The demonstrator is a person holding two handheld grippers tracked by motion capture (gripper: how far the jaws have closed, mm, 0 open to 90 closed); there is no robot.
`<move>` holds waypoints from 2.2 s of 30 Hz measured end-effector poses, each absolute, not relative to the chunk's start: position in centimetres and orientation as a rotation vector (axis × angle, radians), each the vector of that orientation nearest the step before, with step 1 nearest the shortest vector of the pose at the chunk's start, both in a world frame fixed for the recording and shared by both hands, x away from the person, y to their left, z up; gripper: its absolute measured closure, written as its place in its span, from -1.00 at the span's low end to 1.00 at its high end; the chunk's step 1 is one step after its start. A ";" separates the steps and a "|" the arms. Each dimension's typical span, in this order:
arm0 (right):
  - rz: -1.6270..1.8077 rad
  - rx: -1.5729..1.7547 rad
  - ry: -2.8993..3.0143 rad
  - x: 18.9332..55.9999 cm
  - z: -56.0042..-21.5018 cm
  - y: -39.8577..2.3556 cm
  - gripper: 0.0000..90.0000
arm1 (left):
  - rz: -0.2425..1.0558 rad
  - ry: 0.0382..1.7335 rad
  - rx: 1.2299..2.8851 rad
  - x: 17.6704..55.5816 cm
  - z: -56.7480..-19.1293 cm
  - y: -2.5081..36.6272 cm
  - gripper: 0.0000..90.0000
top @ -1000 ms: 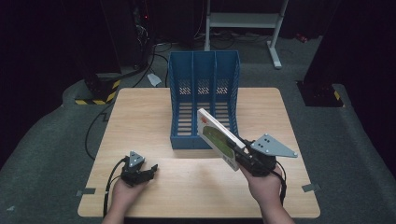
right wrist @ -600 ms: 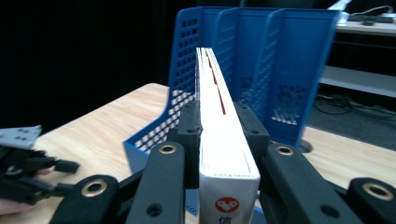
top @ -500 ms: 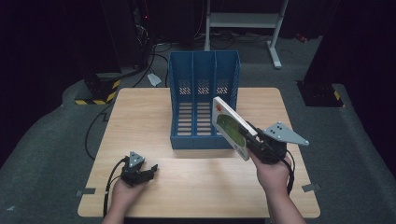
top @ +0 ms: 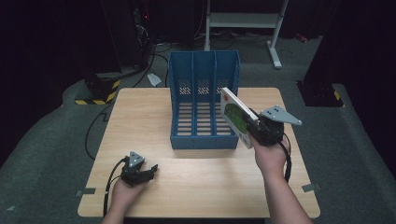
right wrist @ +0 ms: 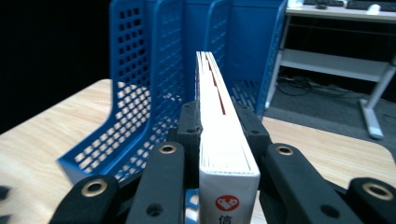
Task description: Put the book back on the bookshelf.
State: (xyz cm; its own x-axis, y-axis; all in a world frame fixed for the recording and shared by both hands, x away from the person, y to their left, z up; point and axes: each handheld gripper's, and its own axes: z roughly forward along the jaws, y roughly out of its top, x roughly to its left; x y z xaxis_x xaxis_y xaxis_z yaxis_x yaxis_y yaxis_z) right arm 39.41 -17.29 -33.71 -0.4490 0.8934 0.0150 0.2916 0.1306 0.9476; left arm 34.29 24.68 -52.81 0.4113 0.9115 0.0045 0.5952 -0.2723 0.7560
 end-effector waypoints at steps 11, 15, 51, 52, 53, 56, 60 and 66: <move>1.260 1.223 1.805 43.2 -34.2 -15.6 0.68 | 0.584 1.278 1.977 34.3 -52.8 24.7 -0.23; 1.238 1.241 1.809 44.3 -34.6 -15.1 0.68 | 0.583 1.277 1.976 34.3 -52.8 24.7 -0.23; 1.092 1.376 1.789 51.9 -40.3 -10.8 0.68 | 0.586 1.276 1.982 34.3 -52.8 24.7 -0.24; 1.090 1.379 1.789 51.9 -40.4 -10.7 0.68 | 0.585 1.276 1.980 34.3 -52.8 24.7 -0.24; 1.092 1.376 1.793 52.0 -40.5 -10.7 0.68 | 0.585 1.276 1.980 34.3 -52.8 24.7 -0.24; 1.086 1.370 1.788 52.1 -40.6 -10.7 0.68 | 0.585 1.276 1.980 34.3 -52.8 24.7 -0.24; 1.079 1.367 1.795 52.0 -40.7 -10.6 0.67 | 0.586 1.276 1.981 34.3 -52.8 24.7 -0.24; 1.067 1.357 1.812 51.7 -41.1 -10.5 0.67 | 0.586 1.276 1.982 34.3 -52.8 24.7 -0.24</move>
